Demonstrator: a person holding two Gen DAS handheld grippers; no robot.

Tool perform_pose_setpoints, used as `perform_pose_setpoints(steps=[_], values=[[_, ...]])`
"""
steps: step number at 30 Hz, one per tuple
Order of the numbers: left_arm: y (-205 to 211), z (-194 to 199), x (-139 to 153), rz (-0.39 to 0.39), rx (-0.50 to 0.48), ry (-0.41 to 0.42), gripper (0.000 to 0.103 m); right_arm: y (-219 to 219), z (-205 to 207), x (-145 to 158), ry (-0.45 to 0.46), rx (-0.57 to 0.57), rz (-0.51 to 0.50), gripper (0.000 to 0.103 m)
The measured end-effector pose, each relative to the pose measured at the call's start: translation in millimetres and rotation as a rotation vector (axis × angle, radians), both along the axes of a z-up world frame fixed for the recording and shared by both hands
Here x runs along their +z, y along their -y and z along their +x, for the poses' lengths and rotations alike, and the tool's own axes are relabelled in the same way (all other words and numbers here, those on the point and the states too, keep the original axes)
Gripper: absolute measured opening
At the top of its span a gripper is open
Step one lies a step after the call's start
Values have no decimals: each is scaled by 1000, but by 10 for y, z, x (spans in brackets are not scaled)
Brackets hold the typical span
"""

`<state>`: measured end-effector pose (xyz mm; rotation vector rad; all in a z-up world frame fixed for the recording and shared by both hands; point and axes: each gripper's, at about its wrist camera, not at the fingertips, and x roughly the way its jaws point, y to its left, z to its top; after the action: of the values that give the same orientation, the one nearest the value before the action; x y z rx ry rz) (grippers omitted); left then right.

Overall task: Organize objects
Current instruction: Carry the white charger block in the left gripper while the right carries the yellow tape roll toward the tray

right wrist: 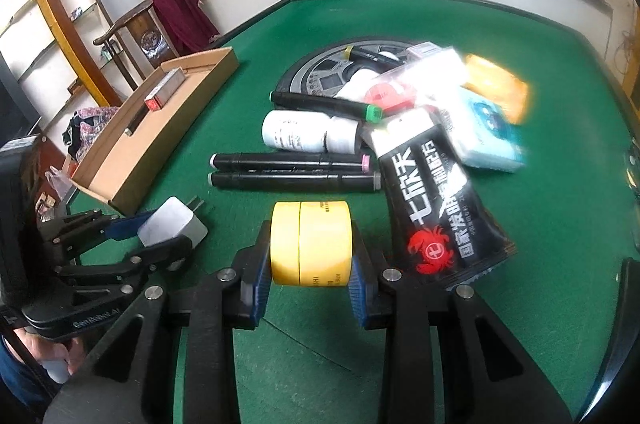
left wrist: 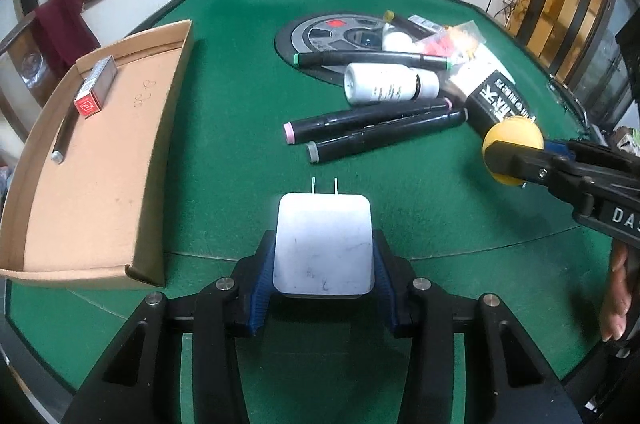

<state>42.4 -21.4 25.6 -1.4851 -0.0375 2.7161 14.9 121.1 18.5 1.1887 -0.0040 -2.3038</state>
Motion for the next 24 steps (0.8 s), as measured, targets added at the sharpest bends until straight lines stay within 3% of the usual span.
perform_pose_setpoints(steps=[8,24], values=[[-42,-2,-20,-28,4,-26,39,12,3,-31,7,10,10,30],[-78,167,263,-129,26,-186,39,47,53,9,-25,13,6,30]])
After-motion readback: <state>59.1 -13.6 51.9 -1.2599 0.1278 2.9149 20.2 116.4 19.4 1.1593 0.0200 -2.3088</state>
